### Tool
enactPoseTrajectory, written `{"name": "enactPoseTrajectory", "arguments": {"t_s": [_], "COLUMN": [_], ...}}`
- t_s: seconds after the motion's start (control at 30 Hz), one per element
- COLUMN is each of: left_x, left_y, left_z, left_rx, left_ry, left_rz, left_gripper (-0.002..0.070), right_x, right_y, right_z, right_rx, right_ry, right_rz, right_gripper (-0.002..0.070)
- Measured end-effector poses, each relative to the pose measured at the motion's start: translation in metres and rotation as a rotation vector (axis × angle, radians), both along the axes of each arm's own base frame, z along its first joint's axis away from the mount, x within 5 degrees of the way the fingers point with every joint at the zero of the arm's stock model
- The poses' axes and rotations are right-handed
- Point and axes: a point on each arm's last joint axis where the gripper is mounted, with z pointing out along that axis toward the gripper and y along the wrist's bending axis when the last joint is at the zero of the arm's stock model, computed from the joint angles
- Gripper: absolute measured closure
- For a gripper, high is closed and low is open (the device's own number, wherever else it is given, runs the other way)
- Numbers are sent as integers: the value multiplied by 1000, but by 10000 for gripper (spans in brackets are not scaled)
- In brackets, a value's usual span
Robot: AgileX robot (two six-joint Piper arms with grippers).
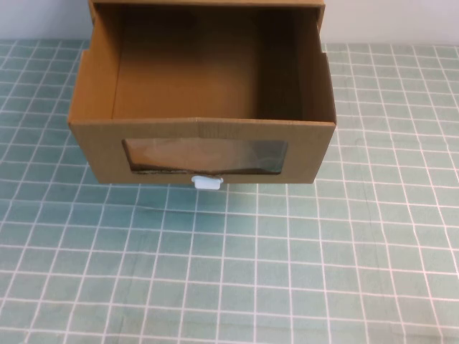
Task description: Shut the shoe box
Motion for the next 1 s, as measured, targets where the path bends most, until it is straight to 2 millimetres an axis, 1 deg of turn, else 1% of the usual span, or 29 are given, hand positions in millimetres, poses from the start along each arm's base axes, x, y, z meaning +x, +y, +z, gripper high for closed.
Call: {"name": "enactPoseTrajectory", "arguments": {"t_s": [0.53, 1.0], "left_x": [0, 0], "left_y": [0, 1], "left_z": [0, 0], "left_rx": [0, 46], "left_ry": [0, -9], "left_rz": [0, 1], "left_gripper": [680, 680], "right_x": [0, 0], "right_y": [0, 0], "right_z": [0, 0], "right_rx": [0, 0], "right_ry": [0, 0], "right_rz": [0, 0], "right_gripper": [690, 690]}}
